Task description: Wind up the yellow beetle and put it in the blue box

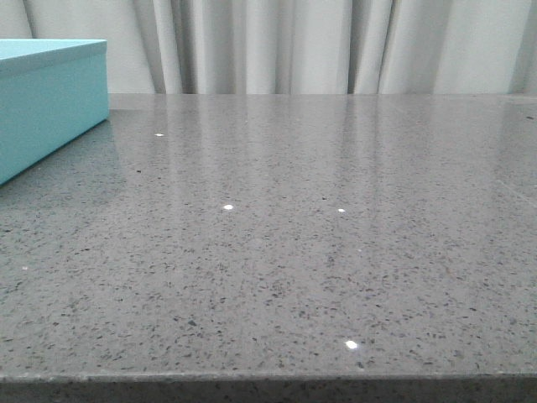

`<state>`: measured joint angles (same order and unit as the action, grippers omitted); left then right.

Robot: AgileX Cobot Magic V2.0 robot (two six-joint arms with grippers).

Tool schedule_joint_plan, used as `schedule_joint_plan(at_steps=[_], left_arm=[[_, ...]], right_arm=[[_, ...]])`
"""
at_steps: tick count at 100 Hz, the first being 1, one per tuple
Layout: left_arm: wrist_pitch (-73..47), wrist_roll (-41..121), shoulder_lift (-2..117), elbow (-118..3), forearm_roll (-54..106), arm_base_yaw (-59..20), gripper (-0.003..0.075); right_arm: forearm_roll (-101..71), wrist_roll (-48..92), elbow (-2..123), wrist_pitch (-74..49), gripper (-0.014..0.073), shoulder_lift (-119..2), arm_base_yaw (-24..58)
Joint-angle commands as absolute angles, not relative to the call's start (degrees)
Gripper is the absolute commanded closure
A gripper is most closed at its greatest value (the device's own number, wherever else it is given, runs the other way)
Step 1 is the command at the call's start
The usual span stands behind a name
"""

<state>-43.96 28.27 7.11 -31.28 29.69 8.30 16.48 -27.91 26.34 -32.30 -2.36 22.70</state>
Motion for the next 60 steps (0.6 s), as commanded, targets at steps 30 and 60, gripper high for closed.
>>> schedule_joint_plan(at_steps=[30,60], left_arm=[[-39.8,28.4,7.9,-32.2,31.7,8.2,0.0741],[-24.5,25.2,7.9,-25.4,22.1,3.2,0.0741]], right_arm=[[18.1,-27.3,27.5,-27.5,0.066,-3.1,22.5],[18.1,-27.3,27.5,-27.5,0.066,-3.1,22.5]])
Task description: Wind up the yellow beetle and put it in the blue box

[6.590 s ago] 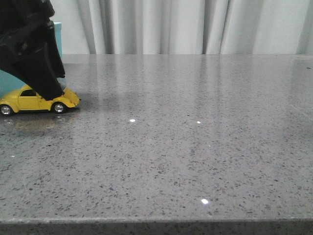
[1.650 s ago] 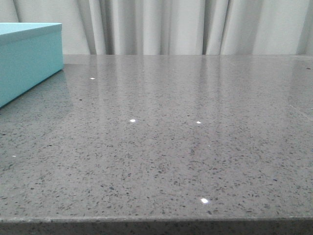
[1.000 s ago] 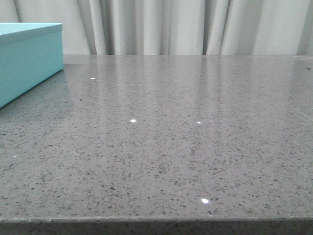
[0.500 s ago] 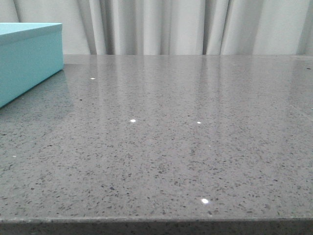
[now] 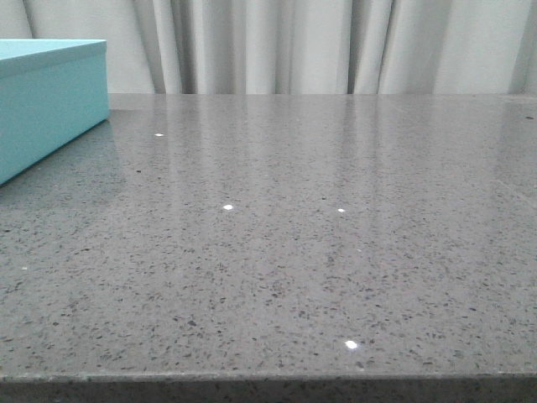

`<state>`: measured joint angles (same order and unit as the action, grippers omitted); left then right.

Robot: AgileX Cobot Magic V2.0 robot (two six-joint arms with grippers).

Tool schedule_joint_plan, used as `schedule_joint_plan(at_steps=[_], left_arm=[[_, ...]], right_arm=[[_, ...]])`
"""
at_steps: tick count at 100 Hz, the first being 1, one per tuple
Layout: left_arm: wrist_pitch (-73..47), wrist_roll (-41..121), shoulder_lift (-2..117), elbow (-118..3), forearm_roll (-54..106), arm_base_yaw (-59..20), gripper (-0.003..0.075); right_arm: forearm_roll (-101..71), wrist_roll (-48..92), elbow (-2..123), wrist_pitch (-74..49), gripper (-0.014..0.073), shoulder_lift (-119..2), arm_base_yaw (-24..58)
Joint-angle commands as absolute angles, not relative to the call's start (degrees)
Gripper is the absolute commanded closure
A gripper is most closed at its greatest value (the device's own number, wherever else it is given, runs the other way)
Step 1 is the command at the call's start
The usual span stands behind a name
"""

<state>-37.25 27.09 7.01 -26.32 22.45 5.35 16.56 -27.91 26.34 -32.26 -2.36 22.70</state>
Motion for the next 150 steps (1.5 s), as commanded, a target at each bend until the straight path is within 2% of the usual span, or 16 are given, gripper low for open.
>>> schedule_joint_plan(at_steps=[1,13,37,58,84,93,150], left_arm=[[-23.8,25.2,7.9,-25.1,22.1,3.0,0.0741],[-14.5,24.0,7.7,-21.3,17.9,1.7,0.0741],[-7.3,15.9,4.7,-14.2,6.0,1.7,0.0741],[1.0,10.1,0.2,-6.1,5.5,1.7,0.0741],[2.9,4.3,-2.0,2.4,5.7,1.7,0.0741],[-0.9,3.6,-2.0,2.3,4.6,1.7,0.0741],[-0.6,3.7,-2.0,2.3,5.5,1.8,0.0741]], right_arm=[[18.1,-27.3,27.5,-27.5,0.066,-3.1,22.5],[18.1,-27.3,27.5,-27.5,0.066,-3.1,22.5],[18.1,-27.3,27.5,-27.5,0.066,-3.1,22.5],[18.1,-27.3,27.5,-27.5,0.066,-3.1,22.5],[18.1,-27.3,27.5,-27.5,0.066,-3.1,22.5],[18.1,-27.3,27.5,-27.5,0.066,-3.1,22.5],[18.1,-27.3,27.5,-27.5,0.066,-3.1,22.5]])
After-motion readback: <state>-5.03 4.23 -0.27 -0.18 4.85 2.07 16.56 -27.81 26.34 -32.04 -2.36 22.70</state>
